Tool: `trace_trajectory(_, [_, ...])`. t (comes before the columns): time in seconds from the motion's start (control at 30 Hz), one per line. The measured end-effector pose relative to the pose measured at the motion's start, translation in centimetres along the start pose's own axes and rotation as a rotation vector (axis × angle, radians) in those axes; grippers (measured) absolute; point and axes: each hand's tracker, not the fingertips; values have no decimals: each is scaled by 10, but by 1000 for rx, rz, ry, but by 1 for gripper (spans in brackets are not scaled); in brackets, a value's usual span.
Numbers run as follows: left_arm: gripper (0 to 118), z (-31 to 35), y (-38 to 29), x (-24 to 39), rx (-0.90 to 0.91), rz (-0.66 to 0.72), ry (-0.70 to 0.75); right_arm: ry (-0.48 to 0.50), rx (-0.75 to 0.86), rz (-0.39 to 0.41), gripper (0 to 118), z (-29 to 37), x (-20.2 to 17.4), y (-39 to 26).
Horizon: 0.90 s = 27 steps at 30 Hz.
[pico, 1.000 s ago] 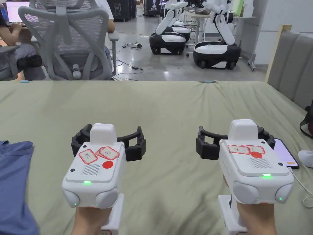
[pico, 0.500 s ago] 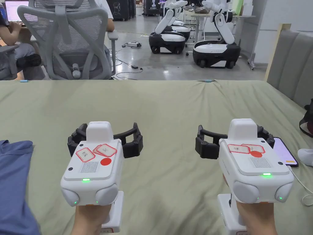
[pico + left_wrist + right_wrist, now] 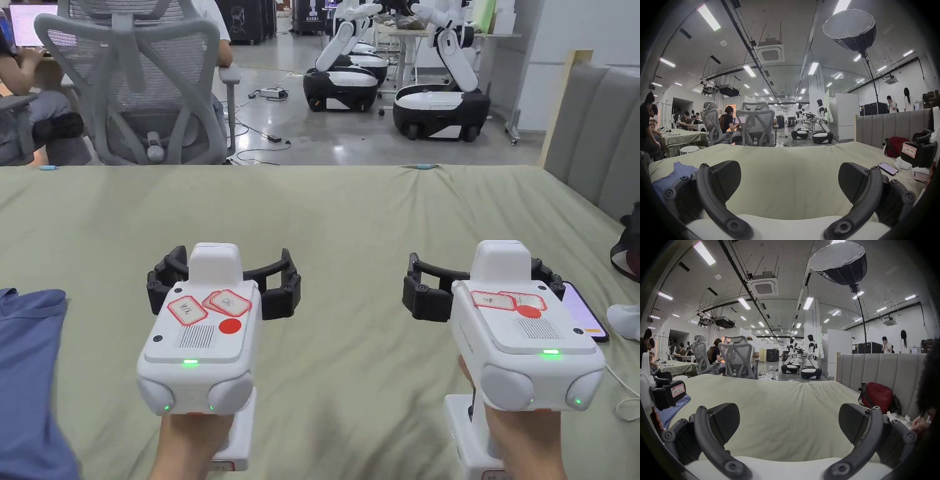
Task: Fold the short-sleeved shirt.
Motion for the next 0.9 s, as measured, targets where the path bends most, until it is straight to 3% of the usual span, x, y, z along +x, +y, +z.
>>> trace_trajectory(0.9, [118,1,1,-4,-7,19,1,16,-3,38,118,0,-6,2])
